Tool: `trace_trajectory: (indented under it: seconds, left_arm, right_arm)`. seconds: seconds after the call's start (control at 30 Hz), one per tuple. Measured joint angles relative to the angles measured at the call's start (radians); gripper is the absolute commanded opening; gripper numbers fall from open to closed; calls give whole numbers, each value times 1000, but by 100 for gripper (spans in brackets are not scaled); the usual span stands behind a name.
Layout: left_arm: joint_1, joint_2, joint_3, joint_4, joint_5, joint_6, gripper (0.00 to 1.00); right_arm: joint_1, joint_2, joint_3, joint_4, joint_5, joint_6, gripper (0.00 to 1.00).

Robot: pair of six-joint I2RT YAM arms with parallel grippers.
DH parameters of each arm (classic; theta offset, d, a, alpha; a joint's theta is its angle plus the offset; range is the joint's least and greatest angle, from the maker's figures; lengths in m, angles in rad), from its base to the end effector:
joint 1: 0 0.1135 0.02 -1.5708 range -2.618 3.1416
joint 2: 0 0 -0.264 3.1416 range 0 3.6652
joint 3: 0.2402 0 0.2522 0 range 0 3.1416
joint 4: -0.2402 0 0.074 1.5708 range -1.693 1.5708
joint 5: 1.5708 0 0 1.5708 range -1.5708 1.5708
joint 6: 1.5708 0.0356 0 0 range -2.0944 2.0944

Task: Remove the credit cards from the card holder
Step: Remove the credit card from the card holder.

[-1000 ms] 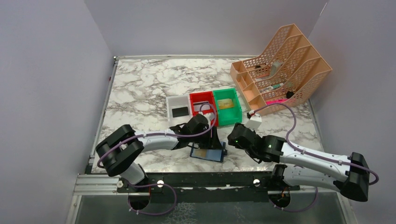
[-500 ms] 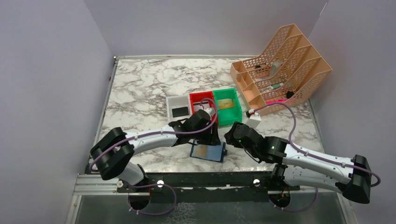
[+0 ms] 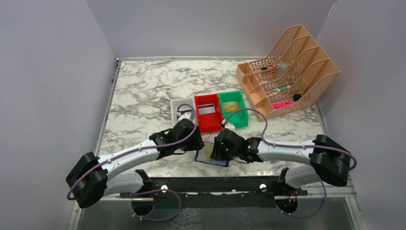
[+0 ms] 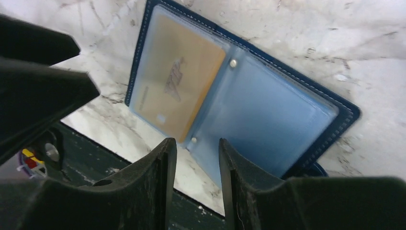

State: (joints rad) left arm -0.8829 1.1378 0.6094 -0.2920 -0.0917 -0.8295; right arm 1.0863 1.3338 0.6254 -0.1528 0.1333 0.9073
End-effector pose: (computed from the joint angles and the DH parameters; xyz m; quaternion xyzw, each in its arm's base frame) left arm 0.1458 -0.1723 0.2014 0.0080 0.9296 -0.2486 0.2721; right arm 0.1226 0.2228 0.1734 -0.0606 0.9340 0.2572 0.2407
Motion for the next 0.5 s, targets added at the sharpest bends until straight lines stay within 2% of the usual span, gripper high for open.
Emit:
trace_trajectory:
  seconds: [0.13, 0.23, 0.5]
  left_arm:
    - [0, -3, -19, 18, 30, 0, 57]
    - [0, 10, -30, 47, 66, 0, 56]
    - [0, 106, -56, 129, 172, 0, 49]
  right_arm:
    - [0, 116, 35, 19, -24, 5, 39]
    - [-1, 164, 71, 25, -24, -2, 34]
    - [-70, 223, 117, 38, -36, -88, 12]
